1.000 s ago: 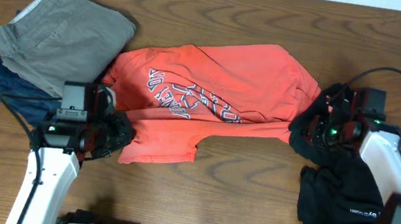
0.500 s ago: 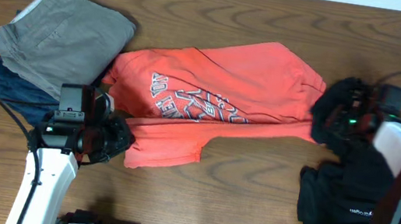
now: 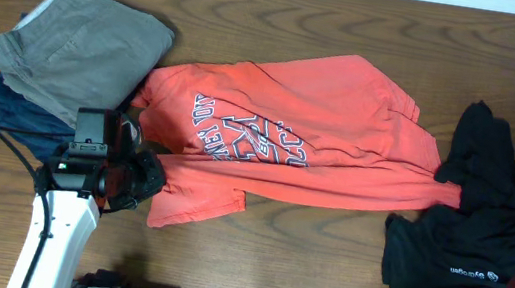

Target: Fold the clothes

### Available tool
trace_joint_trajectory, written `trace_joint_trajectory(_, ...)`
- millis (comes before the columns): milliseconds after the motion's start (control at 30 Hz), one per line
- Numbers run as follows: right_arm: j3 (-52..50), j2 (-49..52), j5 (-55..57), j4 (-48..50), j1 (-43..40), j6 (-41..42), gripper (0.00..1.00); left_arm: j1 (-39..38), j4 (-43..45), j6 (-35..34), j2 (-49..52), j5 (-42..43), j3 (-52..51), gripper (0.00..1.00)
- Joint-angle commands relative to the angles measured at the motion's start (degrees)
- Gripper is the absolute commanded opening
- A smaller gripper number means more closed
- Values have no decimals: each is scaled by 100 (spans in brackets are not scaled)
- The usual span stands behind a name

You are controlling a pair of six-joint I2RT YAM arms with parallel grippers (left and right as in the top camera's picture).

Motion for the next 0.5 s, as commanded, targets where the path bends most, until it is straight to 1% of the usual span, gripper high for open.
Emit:
trace_joint_trajectory(0, 254, -94, -1668, -339, 155, -494, 60, 46, -20, -9, -35, -133, -11, 6)
trace_joint_trajectory(67, 269, -203, -2721, -651, 372, -1139, 59, 46, -26, -9, -35, -131, -11, 6)
trace_joint_trajectory(100, 269, -232, -2872, -815, 505, -1344, 60, 46, -24, -9, -35, -133, -11, 6)
trace_joint_trajectory(200, 219, -238, -2483, -1377, 1060, -1832, 62, 44, -20, -9, -35, -131, -11, 6)
trace_joint_trajectory(267, 57, -238, -1985, -1539, 1427, -1816, 62, 46, -20, -9, -31, -133, -11, 6)
trace_joint_trajectory(367, -299, -238, -1674, -1502, 1827, -1567, 63, 46, -22, -9, -31, -131, -11, 6)
trace_joint_trajectory(433, -535, -238, -1158, -1432, 1902, -1067, 63, 46, -22, -9, -31, -131, -11, 6)
trace_joint_trajectory(467, -680, -238, -673, -1390, 1895, -662, 63, 46, -22, -9, -31, -131, -11, 6)
